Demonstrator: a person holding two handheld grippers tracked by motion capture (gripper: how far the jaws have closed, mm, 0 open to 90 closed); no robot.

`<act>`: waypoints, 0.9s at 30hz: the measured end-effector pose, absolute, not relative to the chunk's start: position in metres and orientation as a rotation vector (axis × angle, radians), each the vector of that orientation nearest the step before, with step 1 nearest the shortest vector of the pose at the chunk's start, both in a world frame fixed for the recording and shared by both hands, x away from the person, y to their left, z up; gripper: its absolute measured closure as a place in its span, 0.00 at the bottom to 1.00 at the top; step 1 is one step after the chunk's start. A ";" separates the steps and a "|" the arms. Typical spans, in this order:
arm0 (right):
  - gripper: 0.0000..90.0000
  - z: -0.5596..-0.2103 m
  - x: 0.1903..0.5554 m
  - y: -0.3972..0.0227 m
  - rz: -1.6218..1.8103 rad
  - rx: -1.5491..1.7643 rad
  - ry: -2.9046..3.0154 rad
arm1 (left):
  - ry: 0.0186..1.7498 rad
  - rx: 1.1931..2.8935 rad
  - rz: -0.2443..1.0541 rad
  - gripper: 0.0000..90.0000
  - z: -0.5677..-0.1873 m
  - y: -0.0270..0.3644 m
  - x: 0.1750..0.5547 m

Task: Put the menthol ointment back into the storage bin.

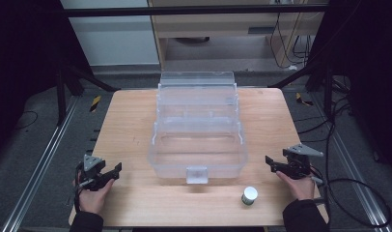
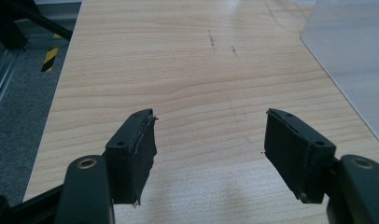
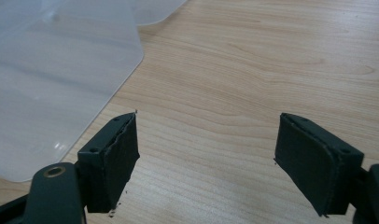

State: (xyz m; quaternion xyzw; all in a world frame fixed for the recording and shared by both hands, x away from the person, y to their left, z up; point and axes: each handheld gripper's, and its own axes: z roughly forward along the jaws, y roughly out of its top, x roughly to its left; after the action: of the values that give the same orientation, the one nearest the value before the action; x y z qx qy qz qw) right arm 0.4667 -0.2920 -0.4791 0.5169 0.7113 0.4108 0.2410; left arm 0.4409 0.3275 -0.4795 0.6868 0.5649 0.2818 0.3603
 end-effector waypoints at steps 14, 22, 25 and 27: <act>0.28 -0.450 0.461 -0.279 1.168 1.263 2.123 | 1.429 1.795 0.690 0.44 -0.481 0.328 0.441; 0.28 -0.433 0.458 -0.267 1.087 1.127 2.260 | 1.428 1.808 0.680 0.45 -0.482 0.326 0.443; 0.26 -0.424 0.457 -0.260 1.014 1.062 2.344 | 1.432 1.811 0.679 0.45 -0.482 0.326 0.443; 0.26 -0.420 0.457 -0.257 0.984 1.030 2.382 | 1.433 1.813 0.679 0.45 -0.482 0.326 0.443</act>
State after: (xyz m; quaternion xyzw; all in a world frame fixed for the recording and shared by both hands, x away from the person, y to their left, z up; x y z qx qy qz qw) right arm 0.4574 -0.2571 -0.4201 0.3649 0.8440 0.3486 0.1819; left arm 0.4429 0.3264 -0.4824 0.7027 0.5555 0.2631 0.3584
